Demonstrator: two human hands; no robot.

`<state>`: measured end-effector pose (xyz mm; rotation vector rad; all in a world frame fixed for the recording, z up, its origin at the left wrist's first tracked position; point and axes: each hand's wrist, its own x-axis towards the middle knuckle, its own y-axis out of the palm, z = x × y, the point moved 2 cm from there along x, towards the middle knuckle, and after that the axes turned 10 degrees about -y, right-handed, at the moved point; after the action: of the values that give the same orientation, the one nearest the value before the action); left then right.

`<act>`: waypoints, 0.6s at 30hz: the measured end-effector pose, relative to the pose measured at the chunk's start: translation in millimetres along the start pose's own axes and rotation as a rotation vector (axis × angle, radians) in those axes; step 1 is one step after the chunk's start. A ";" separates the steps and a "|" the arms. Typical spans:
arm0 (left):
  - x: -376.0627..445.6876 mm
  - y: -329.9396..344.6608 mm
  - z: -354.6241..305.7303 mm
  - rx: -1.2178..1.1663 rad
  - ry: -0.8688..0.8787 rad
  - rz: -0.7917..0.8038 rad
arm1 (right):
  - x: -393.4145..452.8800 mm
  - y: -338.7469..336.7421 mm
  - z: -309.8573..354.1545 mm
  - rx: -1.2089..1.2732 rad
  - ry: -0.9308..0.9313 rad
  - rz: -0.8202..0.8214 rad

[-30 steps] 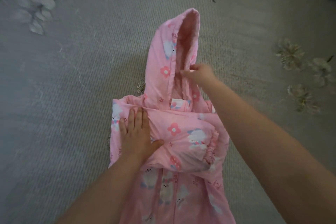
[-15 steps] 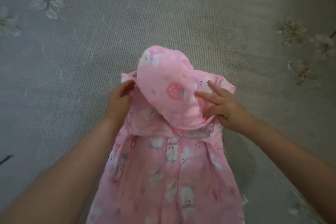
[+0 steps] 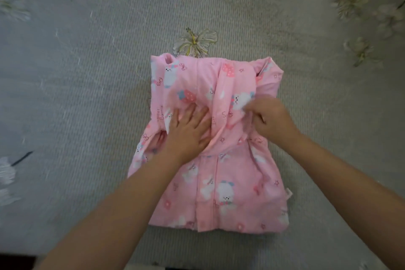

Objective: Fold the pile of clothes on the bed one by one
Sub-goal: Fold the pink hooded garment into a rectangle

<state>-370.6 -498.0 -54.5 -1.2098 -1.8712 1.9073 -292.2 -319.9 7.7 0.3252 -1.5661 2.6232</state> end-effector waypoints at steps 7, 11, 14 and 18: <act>-12.6 14.5 -14.0 0.119 0.044 -0.343 | 103.9 21.6 -36.7 -0.376 0.326 0.643; -21.7 24.1 -15.3 0.139 0.031 -0.248 | 104.4 41.4 -30.9 -0.505 0.298 0.861; -27.5 11.1 -15.0 -0.015 -0.041 -0.128 | 91.3 37.9 -15.1 -0.505 0.254 0.624; -53.6 -29.5 8.4 -0.346 0.057 -0.500 | 48.3 26.4 21.1 -0.653 0.023 0.140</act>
<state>-353.1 -534.2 -7.5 -0.7551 -2.2660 1.3133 -340.6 -353.4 5.1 0.1381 -2.3717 2.0135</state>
